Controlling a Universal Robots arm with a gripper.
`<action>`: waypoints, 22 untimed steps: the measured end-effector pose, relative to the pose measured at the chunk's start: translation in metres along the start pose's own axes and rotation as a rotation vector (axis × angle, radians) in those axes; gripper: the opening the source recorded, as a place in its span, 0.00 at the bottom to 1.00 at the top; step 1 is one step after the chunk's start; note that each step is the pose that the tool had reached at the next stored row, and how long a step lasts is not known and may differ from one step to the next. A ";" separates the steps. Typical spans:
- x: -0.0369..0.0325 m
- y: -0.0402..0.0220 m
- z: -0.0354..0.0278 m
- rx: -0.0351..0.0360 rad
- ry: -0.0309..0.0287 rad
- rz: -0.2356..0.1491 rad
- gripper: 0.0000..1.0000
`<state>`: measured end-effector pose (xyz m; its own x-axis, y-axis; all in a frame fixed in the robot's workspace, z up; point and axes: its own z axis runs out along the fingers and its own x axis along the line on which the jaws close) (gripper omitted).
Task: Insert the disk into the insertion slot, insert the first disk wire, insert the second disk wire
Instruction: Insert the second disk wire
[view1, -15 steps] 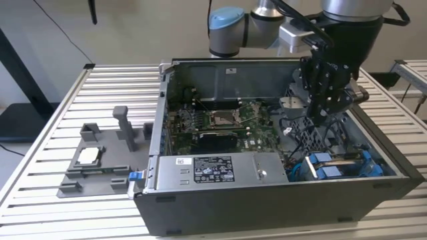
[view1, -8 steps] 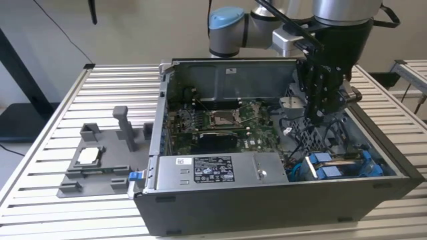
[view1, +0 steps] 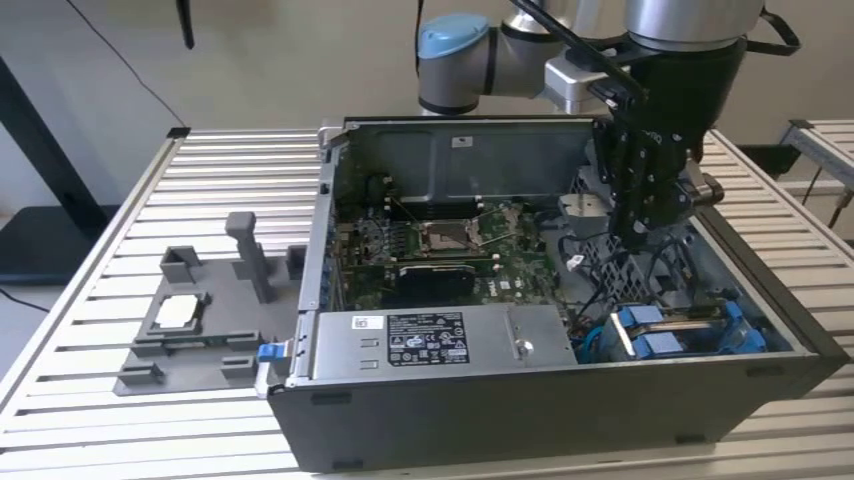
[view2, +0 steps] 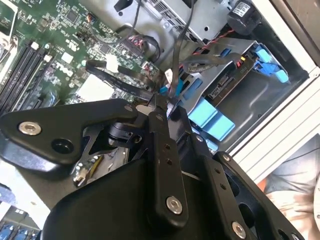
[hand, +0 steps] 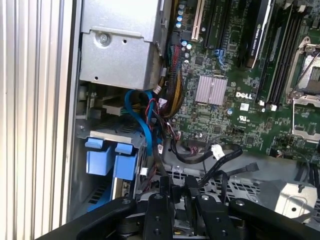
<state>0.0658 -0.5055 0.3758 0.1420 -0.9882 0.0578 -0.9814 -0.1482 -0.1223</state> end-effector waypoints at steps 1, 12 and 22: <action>0.0000 0.0000 0.0000 0.0000 0.0003 0.000 0.27; 0.0000 0.0000 0.0001 0.0000 0.0004 0.000 0.16; 0.0000 0.0001 0.0002 0.0000 0.0004 0.000 0.18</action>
<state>0.0657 -0.5055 0.3755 0.1420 -0.9882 0.0582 -0.9814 -0.1482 -0.1223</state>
